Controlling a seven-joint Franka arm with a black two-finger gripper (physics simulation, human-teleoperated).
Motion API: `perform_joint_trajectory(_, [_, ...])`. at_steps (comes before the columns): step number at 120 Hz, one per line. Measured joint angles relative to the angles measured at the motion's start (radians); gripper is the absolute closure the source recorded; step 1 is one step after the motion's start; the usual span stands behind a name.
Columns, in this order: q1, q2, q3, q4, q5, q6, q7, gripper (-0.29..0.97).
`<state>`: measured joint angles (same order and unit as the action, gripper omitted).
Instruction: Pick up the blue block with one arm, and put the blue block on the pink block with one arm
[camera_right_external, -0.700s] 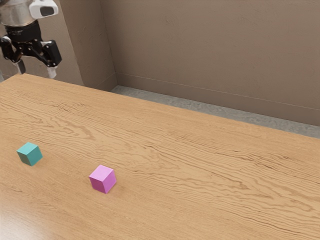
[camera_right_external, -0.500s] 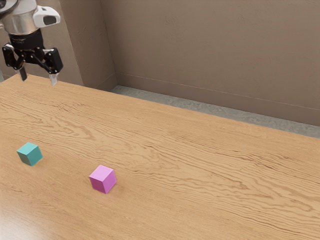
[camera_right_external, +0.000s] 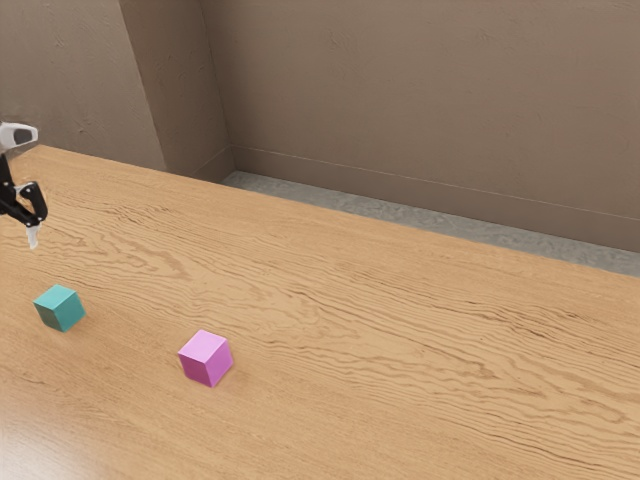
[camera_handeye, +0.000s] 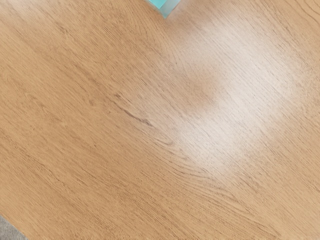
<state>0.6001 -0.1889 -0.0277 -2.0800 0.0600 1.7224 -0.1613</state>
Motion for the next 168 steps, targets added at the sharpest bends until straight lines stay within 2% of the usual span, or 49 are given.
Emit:
perform_joint_trajectory(27, [0.027, 0.070, 0.021, -0.149, 0.031, 0.349, 0.169, 0.00])
perform_joint_trajectory(40, [0.045, 0.121, 0.026, -0.166, 0.029, 0.455, 0.257, 0.00])
perform_joint_trajectory(56, [0.045, 0.098, 0.028, -0.295, 0.021, 0.591, 0.342, 0.00])
perform_joint_trajectory(76, [0.056, 0.149, 0.029, -0.296, 0.013, 0.710, 0.434, 0.00])
perform_joint_trajectory(107, [0.082, 0.326, 0.029, -0.113, -0.030, 0.785, 0.566, 0.00])
perform_joint_trajectory(130, [0.078, 0.332, 0.029, -0.117, -0.042, 0.801, 0.643, 0.00])
perform_joint_trajectory(168, [0.076, 0.341, 0.030, -0.104, -0.038, 0.704, 0.710, 0.00])
